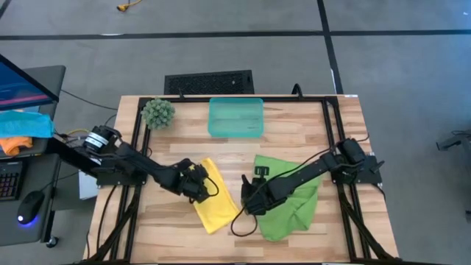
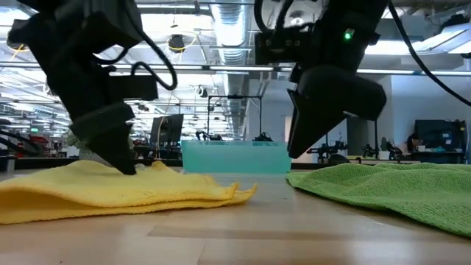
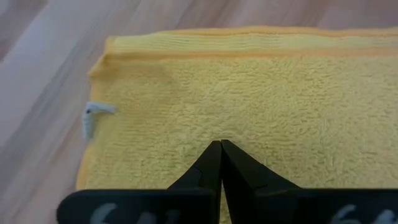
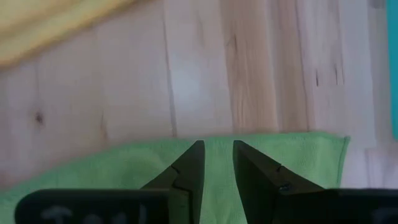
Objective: Roll microfiber towels into tight, uniform cylinder then place into a basket
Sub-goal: Fold the yellow microfiber cloth
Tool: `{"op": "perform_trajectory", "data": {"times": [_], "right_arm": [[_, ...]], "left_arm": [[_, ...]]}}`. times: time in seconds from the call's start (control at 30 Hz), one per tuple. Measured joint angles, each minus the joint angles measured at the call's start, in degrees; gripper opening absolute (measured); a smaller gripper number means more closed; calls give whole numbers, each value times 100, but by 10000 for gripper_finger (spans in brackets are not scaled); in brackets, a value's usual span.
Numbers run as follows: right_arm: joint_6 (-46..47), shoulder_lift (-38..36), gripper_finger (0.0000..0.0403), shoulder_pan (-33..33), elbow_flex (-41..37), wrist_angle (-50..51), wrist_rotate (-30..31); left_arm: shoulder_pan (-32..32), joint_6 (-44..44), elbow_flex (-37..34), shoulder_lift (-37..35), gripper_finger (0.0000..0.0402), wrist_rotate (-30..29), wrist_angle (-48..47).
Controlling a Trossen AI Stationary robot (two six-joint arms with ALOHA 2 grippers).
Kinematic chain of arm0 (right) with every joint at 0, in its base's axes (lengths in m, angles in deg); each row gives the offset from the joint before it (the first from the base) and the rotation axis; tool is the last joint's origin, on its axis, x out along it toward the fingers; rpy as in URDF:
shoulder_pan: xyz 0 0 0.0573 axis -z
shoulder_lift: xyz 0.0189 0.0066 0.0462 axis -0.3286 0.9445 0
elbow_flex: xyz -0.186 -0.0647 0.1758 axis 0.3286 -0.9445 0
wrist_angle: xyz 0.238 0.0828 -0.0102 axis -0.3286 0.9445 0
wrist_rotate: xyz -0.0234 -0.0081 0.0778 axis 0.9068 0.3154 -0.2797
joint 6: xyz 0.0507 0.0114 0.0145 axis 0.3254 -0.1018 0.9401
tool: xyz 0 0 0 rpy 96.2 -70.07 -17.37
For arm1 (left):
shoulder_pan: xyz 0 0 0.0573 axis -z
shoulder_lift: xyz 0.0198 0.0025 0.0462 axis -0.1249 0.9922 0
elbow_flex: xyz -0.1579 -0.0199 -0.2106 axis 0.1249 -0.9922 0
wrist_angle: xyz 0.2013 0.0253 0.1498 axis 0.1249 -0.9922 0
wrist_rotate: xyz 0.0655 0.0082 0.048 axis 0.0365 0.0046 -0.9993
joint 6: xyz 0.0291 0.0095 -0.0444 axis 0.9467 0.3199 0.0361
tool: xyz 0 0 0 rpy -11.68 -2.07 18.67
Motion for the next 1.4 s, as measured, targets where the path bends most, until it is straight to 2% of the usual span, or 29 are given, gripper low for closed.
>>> {"op": "perform_trajectory", "data": {"times": [0.27, 0.6, 0.87, 1.03, 1.2, 1.4], "right_arm": [[96, -5, 108, 29, -1, 110, 45], [607, -428, 108, -110, 0, 639, 755], [749, -685, 108, -330, -243, 712, 906], [763, -712, 108, -481, -295, 686, 929], [765, -734, 108, -623, -299, 693, 977], [408, -734, 108, -846, -342, 131, 1035]], "left_arm": [[-288, 1292, 15, 257, 0, 251, 995], [-552, 2361, 11, 584, 0, 589, 2168], [-422, 2762, 296, 467, 0, 592, 1970], [-138, 2718, 547, 54, 0, 230, 1159], [420, 2338, 781, -445, 0, -284, 355], [1247, 2052, 824, -690, 0, -584, 391]]}}
